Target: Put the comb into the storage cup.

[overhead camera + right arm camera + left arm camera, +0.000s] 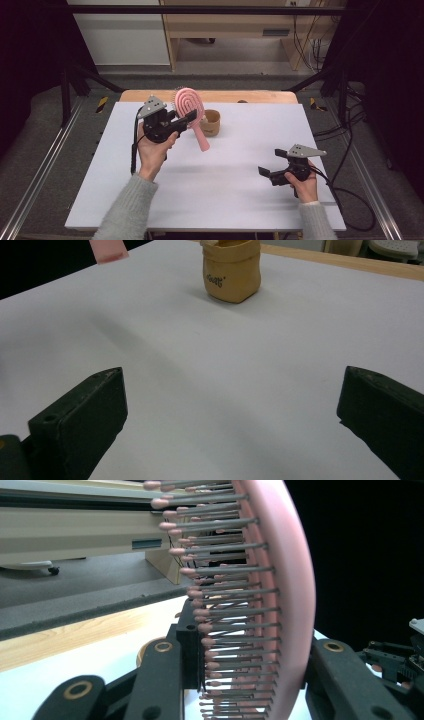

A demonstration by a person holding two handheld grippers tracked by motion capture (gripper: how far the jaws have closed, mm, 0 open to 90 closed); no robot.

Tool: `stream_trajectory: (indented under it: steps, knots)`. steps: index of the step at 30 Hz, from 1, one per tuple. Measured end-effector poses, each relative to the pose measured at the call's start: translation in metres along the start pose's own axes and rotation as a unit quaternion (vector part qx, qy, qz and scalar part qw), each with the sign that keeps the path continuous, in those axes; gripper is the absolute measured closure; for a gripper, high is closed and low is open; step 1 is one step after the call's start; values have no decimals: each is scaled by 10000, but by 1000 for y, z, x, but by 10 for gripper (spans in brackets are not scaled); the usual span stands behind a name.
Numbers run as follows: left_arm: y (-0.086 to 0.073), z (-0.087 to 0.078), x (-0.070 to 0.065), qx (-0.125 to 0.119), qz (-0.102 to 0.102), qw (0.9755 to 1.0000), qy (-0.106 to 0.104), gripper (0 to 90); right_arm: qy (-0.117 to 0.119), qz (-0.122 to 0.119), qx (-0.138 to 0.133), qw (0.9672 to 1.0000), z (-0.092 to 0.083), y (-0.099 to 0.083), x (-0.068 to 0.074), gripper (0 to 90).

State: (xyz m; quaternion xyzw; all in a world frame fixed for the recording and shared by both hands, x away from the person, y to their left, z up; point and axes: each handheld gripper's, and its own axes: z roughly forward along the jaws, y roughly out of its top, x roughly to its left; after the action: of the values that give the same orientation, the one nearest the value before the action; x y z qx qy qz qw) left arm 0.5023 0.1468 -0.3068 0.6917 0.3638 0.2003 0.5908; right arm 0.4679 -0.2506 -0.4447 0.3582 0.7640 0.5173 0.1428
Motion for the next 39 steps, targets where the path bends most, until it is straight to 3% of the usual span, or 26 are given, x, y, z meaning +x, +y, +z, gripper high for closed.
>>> stream_trajectory:
  steps: [19, 39]
  knots:
    - [18, 11, 2, 43, 105, 9999, 33, 627, -98, 57, -51, 9999, -5, -5, -6, 2]
    - [31, 35, 9, 129, 12, 9998, 125, 627, -35, 93, -13, 9999, -5, -5, -6, 3]
